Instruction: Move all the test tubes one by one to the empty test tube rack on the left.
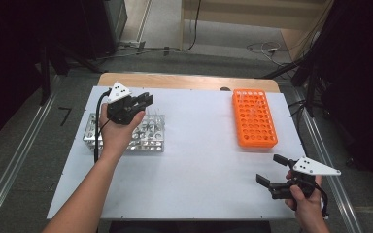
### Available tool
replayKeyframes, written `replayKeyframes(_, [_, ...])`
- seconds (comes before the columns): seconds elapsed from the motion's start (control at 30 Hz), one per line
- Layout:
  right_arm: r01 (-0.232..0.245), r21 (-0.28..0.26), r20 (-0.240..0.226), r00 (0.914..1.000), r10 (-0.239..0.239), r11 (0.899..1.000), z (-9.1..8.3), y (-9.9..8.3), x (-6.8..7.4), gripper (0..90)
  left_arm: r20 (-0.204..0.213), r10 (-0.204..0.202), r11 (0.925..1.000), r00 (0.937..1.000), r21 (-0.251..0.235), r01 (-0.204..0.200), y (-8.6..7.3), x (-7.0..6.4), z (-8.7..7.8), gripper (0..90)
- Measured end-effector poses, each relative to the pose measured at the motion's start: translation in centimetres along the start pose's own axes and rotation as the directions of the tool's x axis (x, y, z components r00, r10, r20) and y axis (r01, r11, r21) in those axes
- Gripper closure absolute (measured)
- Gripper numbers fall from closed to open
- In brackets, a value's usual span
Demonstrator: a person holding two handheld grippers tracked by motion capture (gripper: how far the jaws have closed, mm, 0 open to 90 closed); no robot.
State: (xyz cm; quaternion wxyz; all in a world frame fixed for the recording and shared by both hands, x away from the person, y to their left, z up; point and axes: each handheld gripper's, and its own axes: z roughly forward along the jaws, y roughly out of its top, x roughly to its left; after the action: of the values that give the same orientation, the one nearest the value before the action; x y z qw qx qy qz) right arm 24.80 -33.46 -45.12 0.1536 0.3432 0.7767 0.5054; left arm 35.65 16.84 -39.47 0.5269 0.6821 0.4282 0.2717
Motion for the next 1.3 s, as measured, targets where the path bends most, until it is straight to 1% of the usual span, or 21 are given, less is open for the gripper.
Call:
replayKeyframes(0.03, [-0.001,0.000,0.000,1.0000,0.001,1.000,0.0,0.0,0.0,0.0,-0.007,0.002,1.0000,1.0000,0.005,-0.002,-0.1,0.1,0.2,75.6])
replayKeyframes(0.07, [0.000,-0.001,0.000,1.0000,0.000,1.000,0.0,0.0,0.0,0.0,-0.013,-0.004,1.0000,0.9999,0.006,0.004,-0.2,0.2,0.4,75.6])
replayKeyframes(0.2, [-0.003,-0.002,0.001,1.0000,0.003,1.000,-0.1,0.0,-0.1,0.0,-0.019,-0.021,0.9997,0.9996,0.009,0.021,-0.5,0.4,1.0,75.6])
replayKeyframes(0.43, [-0.005,-0.005,0.000,1.0000,0.005,1.000,-0.1,-0.1,-0.2,0.0,-0.048,-0.011,0.9997,0.9988,0.021,0.012,-1.0,0.4,1.8,75.6])
replayKeyframes(0.47, [-0.007,-0.005,-0.002,1.0000,0.007,1.000,-0.1,-0.1,-0.2,0.0,-0.049,-0.016,0.9997,0.9987,0.017,0.017,-1.2,0.4,1.9,75.6])
replayKeyframes(0.57, [-0.005,-0.007,-0.001,1.0000,0.005,1.000,-0.1,-0.1,-0.2,0.0,-0.056,-0.018,0.9994,0.9983,0.028,0.020,-1.6,0.3,2.1,75.6])
replayKeyframes(0.63, [-0.007,-0.006,-0.002,1.0000,0.007,1.000,-0.1,-0.1,-0.2,0.0,-0.059,-0.027,0.9991,0.9979,0.030,0.029,-1.9,0.3,2.2,75.6])
replayKeyframes(0.77, [-0.005,-0.006,-0.003,1.0000,0.005,1.000,-0.1,-0.1,-0.2,0.0,-0.064,-0.024,0.9989,0.9977,0.040,0.027,-2.5,0.3,2.3,75.6])
replayKeyframes(0.97, [-0.005,0.000,-0.003,1.0000,0.005,1.000,0.0,-0.1,-0.2,0.0,-0.072,-0.003,0.9984,0.9974,0.057,0.007,-3.1,0.0,2.5,75.6])
replayKeyframes(1.13, [-0.006,0.000,-0.004,1.0000,0.006,1.000,0.0,-0.1,-0.1,0.0,-0.076,-0.004,0.9975,0.9971,0.070,0.010,-3.5,-0.1,2.5,75.5])
replayKeyframes(1.3, [-0.007,0.004,-0.003,1.0000,0.007,1.000,0.1,-0.1,-0.1,0.0,-0.079,0.009,0.9942,0.9968,0.108,0.000,-3.5,-0.2,2.6,75.4])
